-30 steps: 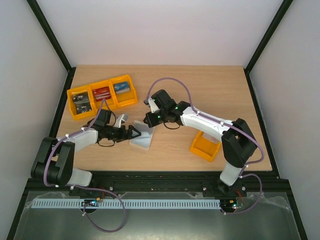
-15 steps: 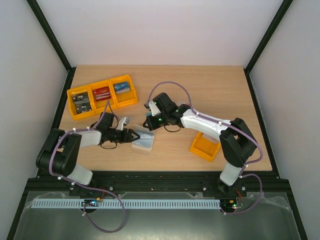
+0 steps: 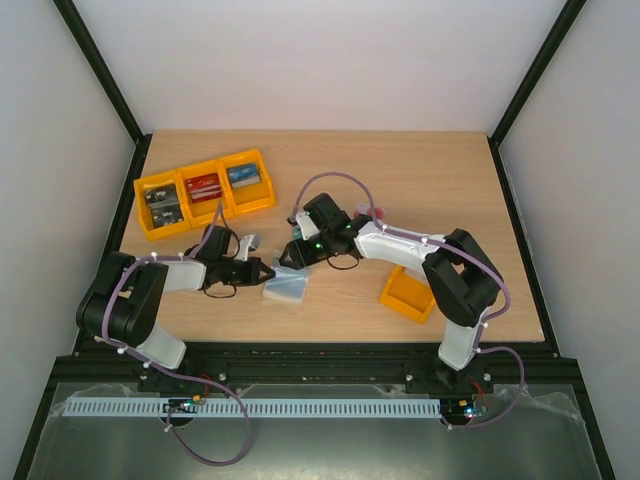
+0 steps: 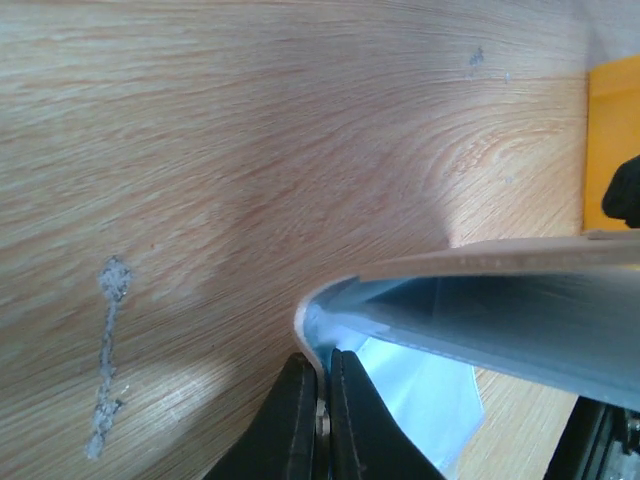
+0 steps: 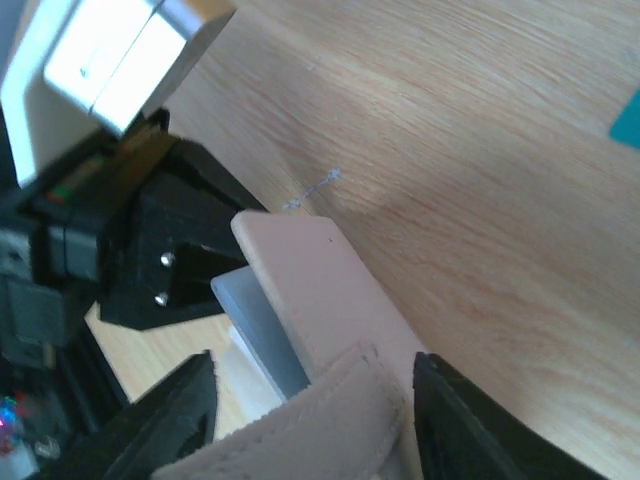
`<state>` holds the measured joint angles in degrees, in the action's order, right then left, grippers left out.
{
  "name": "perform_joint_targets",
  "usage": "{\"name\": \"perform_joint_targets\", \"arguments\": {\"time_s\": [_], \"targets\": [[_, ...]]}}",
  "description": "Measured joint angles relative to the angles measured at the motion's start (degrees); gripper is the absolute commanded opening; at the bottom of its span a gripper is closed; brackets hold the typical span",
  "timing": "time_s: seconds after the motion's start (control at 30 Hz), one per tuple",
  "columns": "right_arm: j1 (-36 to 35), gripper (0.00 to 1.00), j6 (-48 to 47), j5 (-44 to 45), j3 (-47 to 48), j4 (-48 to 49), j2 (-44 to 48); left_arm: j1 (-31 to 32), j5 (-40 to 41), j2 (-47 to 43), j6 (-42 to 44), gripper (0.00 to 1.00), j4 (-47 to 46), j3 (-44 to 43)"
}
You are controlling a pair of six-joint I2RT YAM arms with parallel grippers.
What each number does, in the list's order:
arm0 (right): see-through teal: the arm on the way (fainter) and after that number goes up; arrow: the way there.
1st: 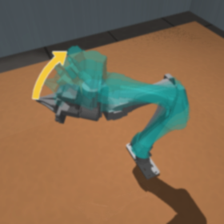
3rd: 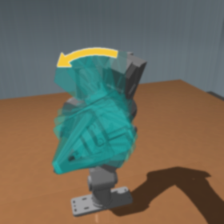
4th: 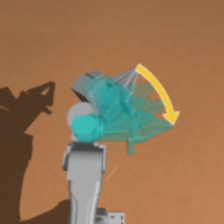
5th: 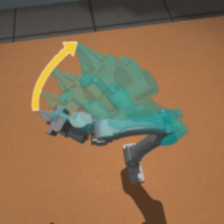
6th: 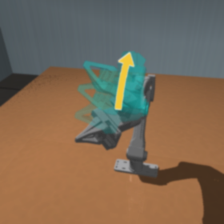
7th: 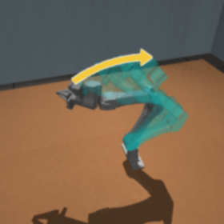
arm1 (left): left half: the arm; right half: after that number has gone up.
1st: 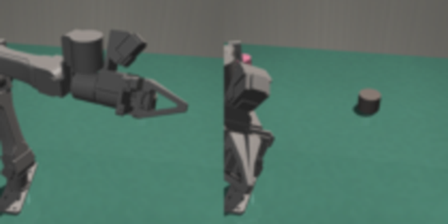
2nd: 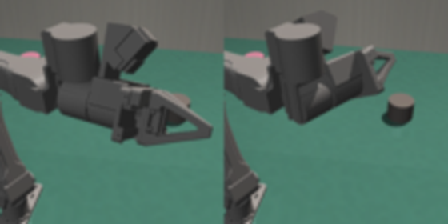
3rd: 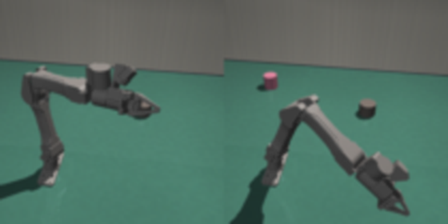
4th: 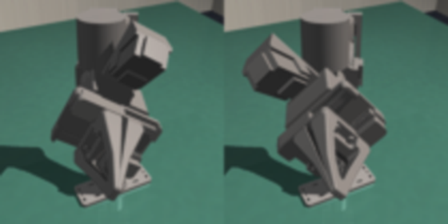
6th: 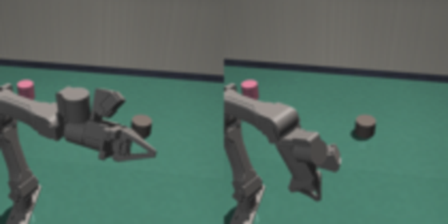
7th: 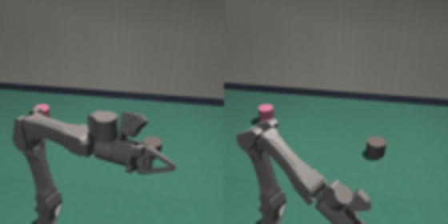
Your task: Take the credit cards out of the card holder
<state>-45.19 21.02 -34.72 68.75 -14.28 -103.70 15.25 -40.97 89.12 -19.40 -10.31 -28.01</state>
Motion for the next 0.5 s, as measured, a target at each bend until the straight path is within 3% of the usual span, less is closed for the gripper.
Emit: {"name": "perform_joint_targets", "arguments": {"time_s": [0.13,0.27,0.33,0.5], "targets": [[0.13,0.58,-2.27,0.61,-0.17,0.0,-0.39,0.02,0.04,0.0,-0.11,0.02,-0.35,0.02],[0.13,0.53,-4.74,3.13,-0.13,-0.48,-0.74,0.17,0.07,0.0,-0.11,0.02,-0.48,0.09],[0.13,0.43,-5.84,4.11,-0.13,-0.83,-1.36,0.2,0.11,0.0,-0.11,0.02,-0.48,0.11],[0.13,0.03,-7.65,6.08,-0.11,-1.42,-3.08,0.22,0.35,0.0,-0.09,0.02,-0.48,0.11]]}}
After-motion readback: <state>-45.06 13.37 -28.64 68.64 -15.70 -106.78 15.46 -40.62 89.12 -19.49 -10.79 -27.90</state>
